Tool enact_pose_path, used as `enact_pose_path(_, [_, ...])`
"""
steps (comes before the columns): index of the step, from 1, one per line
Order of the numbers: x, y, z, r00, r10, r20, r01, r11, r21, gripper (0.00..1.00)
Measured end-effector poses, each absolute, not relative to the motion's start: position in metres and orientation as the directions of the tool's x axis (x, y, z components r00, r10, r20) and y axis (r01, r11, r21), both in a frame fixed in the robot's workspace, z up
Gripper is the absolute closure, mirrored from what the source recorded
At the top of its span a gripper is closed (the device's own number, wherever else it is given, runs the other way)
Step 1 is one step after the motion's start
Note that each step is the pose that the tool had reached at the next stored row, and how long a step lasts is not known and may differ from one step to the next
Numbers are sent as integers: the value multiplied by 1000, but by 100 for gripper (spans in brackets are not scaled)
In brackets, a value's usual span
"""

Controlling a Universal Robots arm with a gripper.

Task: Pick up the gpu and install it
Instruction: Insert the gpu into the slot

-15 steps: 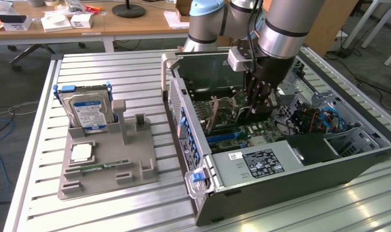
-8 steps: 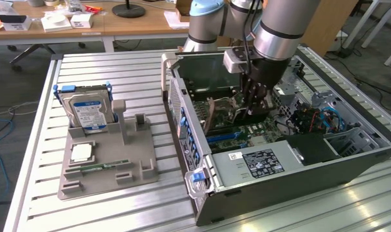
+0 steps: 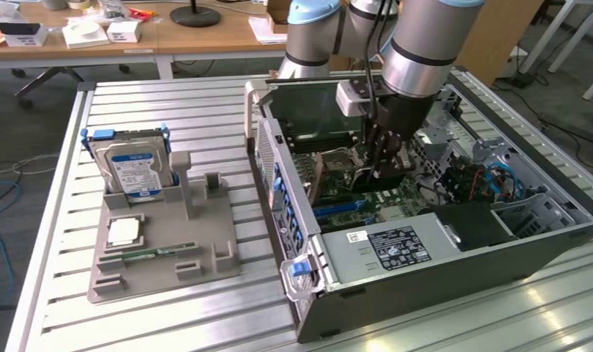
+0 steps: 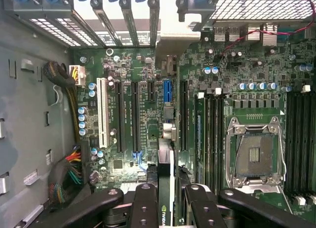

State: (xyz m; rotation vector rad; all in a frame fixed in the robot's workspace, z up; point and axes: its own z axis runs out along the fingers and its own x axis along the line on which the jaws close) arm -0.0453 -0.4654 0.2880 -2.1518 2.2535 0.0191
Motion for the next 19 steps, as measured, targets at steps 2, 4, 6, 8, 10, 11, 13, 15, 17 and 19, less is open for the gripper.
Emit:
enact_pose_path(2, [-45,-465,288,-46,-999,-27,-999,46,-9,74])
enact_pose_path(4, [-46,-465,287,-46,-999,-28,-999,46,-9,74])
enact_pose_path(6, [-46,-465,285,-46,-999,-27,-999,46,-9,74])
enact_pose_path(8, [-47,-465,283,-46,-999,-27,-999,46,-9,74])
enact_pose_path(10, [-47,-465,281,-46,-999,-28,-999,46,-9,74])
enact_pose_path(11, [-48,-465,280,-46,-999,-28,-999,46,-9,74])
enact_pose_path(13, [-48,-465,279,-46,-999,-29,-999,46,-10,74])
enact_pose_path(15, [-49,-465,277,-46,-998,-31,-999,46,-11,74])
enact_pose_path(17, [-50,-465,276,-46,-998,-33,-999,46,-12,74])
enact_pose_path(19, [-51,-465,274,-45,-998,-34,-999,46,-13,74])
